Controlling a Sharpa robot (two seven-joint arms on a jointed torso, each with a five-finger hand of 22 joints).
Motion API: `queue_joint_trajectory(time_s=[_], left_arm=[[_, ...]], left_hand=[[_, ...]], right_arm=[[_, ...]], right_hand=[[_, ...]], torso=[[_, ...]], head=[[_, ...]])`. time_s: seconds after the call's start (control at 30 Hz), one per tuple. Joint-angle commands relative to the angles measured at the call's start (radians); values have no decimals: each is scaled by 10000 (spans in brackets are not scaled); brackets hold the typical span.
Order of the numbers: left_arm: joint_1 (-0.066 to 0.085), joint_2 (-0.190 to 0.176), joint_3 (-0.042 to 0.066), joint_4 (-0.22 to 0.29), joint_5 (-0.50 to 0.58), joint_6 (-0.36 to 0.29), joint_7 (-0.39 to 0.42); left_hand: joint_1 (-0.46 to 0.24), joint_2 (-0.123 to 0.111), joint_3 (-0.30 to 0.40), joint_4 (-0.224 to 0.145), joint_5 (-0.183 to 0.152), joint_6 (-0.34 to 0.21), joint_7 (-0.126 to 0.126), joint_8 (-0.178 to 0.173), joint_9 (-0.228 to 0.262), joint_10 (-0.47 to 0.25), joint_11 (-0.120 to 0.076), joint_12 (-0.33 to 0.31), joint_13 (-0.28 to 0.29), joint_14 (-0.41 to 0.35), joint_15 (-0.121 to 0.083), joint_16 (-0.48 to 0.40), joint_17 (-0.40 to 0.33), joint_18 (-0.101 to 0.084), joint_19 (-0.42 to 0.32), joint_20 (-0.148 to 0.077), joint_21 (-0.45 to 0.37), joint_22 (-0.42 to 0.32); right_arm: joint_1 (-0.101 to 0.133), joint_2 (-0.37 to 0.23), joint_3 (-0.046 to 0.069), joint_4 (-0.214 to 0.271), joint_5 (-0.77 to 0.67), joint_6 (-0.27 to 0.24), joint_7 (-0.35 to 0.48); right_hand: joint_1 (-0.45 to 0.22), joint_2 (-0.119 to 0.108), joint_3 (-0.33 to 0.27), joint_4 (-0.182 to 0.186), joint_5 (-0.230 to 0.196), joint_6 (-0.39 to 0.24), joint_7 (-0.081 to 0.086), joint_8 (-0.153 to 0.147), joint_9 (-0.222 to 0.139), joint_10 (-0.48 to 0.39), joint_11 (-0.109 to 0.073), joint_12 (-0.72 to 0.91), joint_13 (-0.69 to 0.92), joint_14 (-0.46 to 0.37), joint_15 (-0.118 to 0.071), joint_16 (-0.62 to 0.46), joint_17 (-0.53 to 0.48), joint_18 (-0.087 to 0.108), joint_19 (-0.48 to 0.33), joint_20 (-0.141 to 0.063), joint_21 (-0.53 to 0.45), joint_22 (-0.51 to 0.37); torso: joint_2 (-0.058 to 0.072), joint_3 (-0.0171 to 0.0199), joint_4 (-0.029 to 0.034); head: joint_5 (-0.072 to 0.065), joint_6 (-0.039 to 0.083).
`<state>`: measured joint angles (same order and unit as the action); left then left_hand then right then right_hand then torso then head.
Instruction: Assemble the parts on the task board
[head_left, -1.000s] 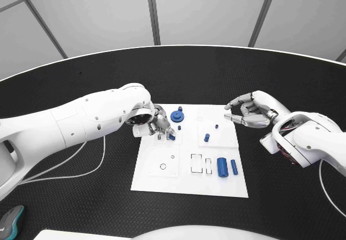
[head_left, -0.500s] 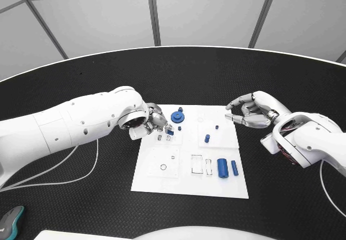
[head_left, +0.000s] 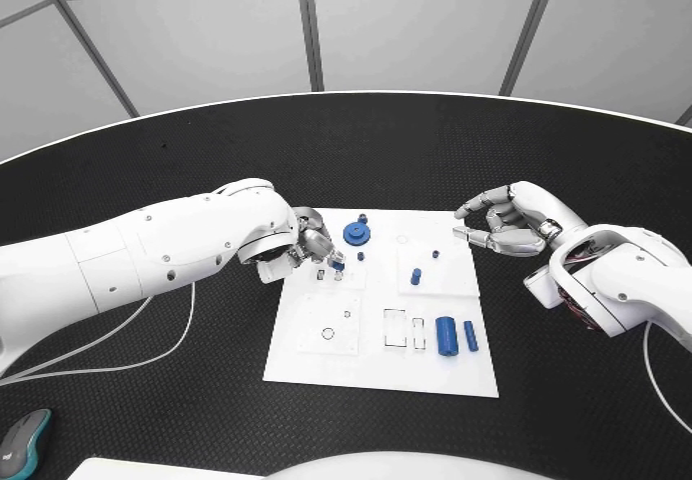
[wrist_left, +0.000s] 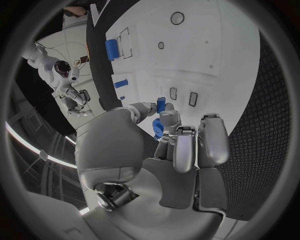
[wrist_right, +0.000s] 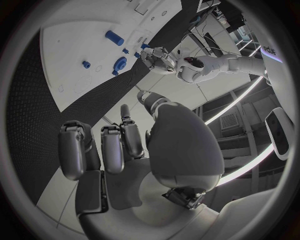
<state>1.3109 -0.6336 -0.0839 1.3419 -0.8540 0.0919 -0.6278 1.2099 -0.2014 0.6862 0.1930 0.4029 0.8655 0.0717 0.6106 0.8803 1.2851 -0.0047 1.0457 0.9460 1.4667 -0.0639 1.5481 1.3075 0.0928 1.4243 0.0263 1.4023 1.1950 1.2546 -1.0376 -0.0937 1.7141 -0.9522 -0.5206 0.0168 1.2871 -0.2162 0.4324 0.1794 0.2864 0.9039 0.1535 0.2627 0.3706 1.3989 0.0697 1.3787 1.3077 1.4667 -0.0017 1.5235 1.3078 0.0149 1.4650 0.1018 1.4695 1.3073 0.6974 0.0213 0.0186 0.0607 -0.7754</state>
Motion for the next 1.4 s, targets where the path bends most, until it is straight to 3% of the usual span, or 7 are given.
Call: queue_joint_trajectory(time_s=[0.03, 0.23, 0.53, 0.73, 0.97, 1.03, 1.4], left_arm=[[-16, 47, -5, -39, -35, 71, -65], [-43, 172, -14, -187, -122, 200, -176], [-57, 277, -21, -303, -363, 552, -291], [-60, 331, -23, -393, -514, 673, -332], [-70, 382, -25, -503, -650, 671, -331], [-72, 399, -25, -518, -673, 660, -329], [-76, 435, -27, -524, -850, 731, -312]], left_hand=[[-30, 40, 1641, -1714, 67, 78, 19, 54, -13, 103, -37, 90, 35, 926, -75, 1, 2271, -198, 50, -20, 72, 15], [-91, 13, 1669, -1760, 252, 111, 6, 63, 10, 156, -51, 149, 85, 927, -88, 0, 2271, -204, 65, -28, 87, 45], [-129, -13, 1677, -1796, 384, 139, -5, 74, 29, 173, -61, 160, 85, 927, -98, 0, 2273, -208, 76, -32, 99, 68], [-145, -24, 1680, -1814, 447, 153, -10, 79, 38, 188, -67, 174, 94, 927, -103, -1, 2271, -213, 86, -31, 112, 94], [-151, -28, 1680, -1819, 469, 157, -12, 81, 41, 189, -68, 174, 92, 927, -104, 0, 2273, -215, 90, -31, 116, 102], [-151, -28, 1680, -1819, 469, 157, -12, 81, 41, 189, -68, 174, 92, 927, -104, 0, 2273, -215, 90, -31, 116, 102], [-164, -38, 1678, -1826, 508, 168, -15, 86, 48, 205, -71, 193, 110, 928, -107, 1, 2274, -215, 90, -30, 116, 101]], right_arm=[[0, 5, 0, 1, 0, 0, 5], [0, 22, 0, -6, 0, 2, 14], [-1, 27, 0, -11, 0, 9, 21], [-1, 35, 0, -15, 0, 9, 27], [-1, 46, 0, -21, 0, 8, 41], [-1, 46, 0, -22, 0, 9, 44], [-1, 47, 0, -18, 0, 16, 49]], right_hand=[[79, 32, 51, 3, 43, -44, -10, 35, 10, 62, -33, 27, 792, 785, -77, -56, 1627, 136, 569, -89, -53, 1832], [79, 32, 51, 3, 43, -44, -10, 35, 10, 62, -33, 27, 792, 785, -77, -56, 1627, 136, 569, -89, -53, 1832], [89, 28, 55, -1, 58, -55, -8, 33, 9, 60, -33, 24, 789, 784, -78, -60, 1622, 136, 570, -90, -54, 1831], [89, 28, 55, -1, 58, -55, -8, 33, 9, 60, -33, 24, 789, 784, -78, -60, 1622, 136, 570, -90, -54, 1831], [89, 28, 55, -1, 58, -55, -8, 33, 9, 60, -33, 24, 789, 784, -78, -60, 1622, 136, 570, -90, -54, 1831], [89, 28, 55, -1, 58, -55, -8, 33, 9, 60, -33, 24, 789, 784, -78, -60, 1622, 136, 570, -90, -54, 1831], [89, 28, 55, -1, 58, -55, -8, 33, 9, 60, -33, 24, 789, 784, -78, -60, 1622, 136, 570, -90, -54, 1831]], torso=[[15, 6, -8], [12, 19, -6], [24, 2, -11], [31, -4, -4], [29, -8, -7], [35, -12, -3], [14, 2, -5]], head=[[4, 6], [11, -16], [-7, -55], [-16, -31], [6, -119], [-7, -82], [-7, -129]])
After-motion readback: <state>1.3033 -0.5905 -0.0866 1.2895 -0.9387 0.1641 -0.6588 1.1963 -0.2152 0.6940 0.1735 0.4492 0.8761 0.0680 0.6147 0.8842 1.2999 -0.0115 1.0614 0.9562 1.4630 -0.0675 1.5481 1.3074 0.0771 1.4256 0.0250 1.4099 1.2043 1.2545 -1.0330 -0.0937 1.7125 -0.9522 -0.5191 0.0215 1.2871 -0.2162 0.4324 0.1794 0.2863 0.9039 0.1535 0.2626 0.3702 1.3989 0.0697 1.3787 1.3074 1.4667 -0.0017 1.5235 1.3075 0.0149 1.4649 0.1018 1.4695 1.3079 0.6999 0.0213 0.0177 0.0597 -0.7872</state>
